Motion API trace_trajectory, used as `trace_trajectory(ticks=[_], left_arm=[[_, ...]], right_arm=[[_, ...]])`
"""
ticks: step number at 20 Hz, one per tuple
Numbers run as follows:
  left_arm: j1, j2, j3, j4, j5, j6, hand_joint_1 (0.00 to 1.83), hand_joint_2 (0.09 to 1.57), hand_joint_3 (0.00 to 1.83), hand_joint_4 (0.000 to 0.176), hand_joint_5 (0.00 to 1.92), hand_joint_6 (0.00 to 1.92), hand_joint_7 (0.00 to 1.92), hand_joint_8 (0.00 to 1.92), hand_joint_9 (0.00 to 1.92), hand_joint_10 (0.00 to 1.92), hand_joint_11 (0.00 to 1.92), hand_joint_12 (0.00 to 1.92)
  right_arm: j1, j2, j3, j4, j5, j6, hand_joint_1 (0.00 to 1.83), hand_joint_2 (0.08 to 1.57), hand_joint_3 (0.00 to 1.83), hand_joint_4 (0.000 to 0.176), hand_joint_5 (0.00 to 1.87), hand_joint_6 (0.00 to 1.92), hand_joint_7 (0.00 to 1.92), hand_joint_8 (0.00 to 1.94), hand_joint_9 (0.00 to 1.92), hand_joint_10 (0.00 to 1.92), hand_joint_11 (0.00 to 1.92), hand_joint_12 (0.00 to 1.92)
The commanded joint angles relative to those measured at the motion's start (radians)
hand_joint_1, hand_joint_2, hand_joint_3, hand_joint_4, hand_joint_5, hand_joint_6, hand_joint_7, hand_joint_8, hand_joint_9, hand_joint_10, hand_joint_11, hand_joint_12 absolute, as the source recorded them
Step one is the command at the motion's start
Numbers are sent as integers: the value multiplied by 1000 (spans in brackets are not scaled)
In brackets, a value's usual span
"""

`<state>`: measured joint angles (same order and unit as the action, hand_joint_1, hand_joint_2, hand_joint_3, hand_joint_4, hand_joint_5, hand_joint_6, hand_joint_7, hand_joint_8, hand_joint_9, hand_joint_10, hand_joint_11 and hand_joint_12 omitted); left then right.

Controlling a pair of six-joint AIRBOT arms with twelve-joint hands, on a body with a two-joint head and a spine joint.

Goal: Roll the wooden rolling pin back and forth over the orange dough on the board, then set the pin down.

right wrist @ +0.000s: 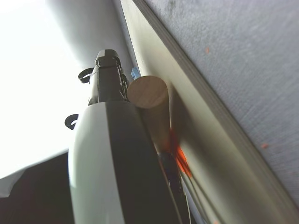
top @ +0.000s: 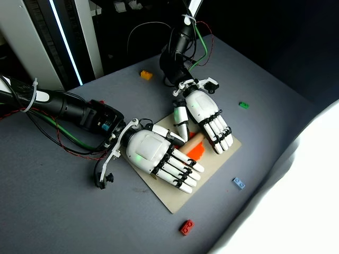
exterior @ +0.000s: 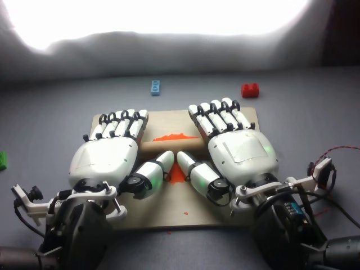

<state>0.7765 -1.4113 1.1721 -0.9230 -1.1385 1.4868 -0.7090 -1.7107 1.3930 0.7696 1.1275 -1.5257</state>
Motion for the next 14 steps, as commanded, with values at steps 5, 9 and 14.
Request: trace_trajectory(ticks=[5, 9, 14], left_arm=[[-8, -1, 22, 27, -68, -11, 0, 1442, 13, 0, 13, 1, 0, 0, 0, 0, 0, 161], [-11, -1, 37, 27, -56, -20, 0, 1443, 12, 0, 13, 1, 0, 0, 0, 0, 0, 161], [-17, -6, 49, 25, -45, -23, 0, 1453, 10, 0, 40, 6, 31, 5, 6, 1, 0, 143]], right_arm=[[5, -1, 32, -39, 59, 10, 0, 1391, 26, 0, 74, 20, 79, 6, 37, 12, 0, 0], [5, -3, 51, -31, 52, 14, 0, 1391, 25, 0, 74, 20, 80, 6, 37, 12, 0, 0], [11, -5, 61, -31, 52, 19, 0, 1411, 34, 0, 83, 23, 76, 3, 30, 8, 0, 0]])
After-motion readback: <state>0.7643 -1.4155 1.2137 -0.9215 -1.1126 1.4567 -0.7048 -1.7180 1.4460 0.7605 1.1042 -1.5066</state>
